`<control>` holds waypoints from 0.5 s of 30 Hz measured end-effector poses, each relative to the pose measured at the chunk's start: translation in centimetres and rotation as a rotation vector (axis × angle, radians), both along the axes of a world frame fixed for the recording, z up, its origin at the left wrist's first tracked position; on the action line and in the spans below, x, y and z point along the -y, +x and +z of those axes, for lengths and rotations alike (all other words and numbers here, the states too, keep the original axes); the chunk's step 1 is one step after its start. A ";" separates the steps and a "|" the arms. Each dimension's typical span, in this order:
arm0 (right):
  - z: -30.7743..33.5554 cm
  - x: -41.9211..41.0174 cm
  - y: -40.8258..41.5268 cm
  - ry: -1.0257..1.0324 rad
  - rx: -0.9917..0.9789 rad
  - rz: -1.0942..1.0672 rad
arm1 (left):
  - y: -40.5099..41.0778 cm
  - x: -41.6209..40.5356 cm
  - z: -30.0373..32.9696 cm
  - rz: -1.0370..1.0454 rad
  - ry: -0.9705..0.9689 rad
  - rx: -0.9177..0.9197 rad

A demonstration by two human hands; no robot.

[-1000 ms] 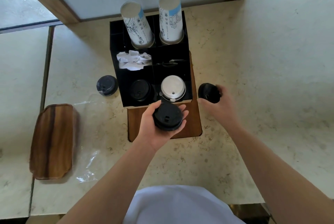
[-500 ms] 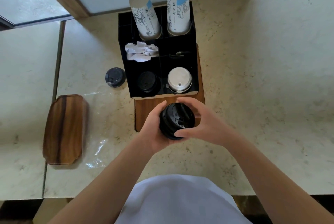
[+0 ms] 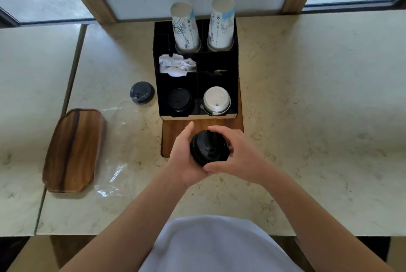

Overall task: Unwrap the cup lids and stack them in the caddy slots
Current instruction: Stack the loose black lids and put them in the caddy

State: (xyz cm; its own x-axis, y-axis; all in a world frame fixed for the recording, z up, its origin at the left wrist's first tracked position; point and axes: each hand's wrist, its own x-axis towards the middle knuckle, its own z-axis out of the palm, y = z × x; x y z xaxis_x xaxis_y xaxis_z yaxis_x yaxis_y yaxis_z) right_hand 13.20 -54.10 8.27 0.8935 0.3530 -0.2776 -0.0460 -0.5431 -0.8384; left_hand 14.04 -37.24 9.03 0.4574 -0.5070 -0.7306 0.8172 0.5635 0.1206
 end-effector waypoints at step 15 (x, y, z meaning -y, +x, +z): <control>3.6 -6.5 -3.0 0.221 -0.416 -0.100 | -3.9 -6.5 2.5 0.007 -0.150 -0.090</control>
